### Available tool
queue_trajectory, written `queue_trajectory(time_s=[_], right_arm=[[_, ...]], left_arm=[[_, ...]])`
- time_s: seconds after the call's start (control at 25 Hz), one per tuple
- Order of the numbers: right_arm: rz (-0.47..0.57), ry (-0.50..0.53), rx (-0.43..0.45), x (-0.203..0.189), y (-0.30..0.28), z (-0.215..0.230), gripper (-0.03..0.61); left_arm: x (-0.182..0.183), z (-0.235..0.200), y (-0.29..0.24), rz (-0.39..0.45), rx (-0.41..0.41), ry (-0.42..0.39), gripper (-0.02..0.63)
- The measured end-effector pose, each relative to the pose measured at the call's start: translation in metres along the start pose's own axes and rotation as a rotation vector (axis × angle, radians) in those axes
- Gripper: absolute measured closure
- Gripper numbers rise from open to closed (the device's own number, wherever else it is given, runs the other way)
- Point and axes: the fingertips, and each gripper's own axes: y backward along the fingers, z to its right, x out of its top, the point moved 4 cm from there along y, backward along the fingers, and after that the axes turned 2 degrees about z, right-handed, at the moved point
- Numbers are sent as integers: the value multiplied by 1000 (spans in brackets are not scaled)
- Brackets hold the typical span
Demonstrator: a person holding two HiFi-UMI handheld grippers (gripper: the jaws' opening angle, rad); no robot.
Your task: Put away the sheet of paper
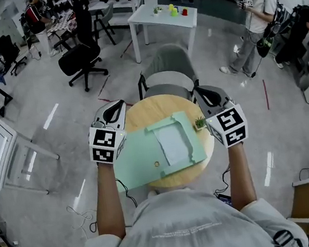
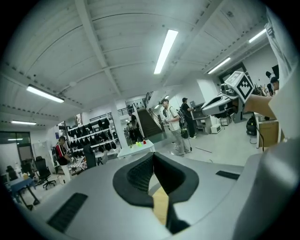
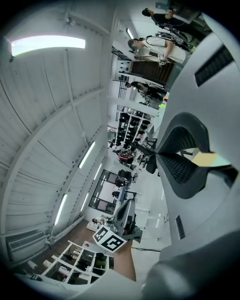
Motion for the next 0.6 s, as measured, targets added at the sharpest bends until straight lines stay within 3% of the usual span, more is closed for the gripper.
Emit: queue_trajectory(time_s=[0.6], right_arm=[[63, 67, 1, 36, 10, -27, 551]], left_arm=[[54, 9, 29, 104, 37, -66, 594]])
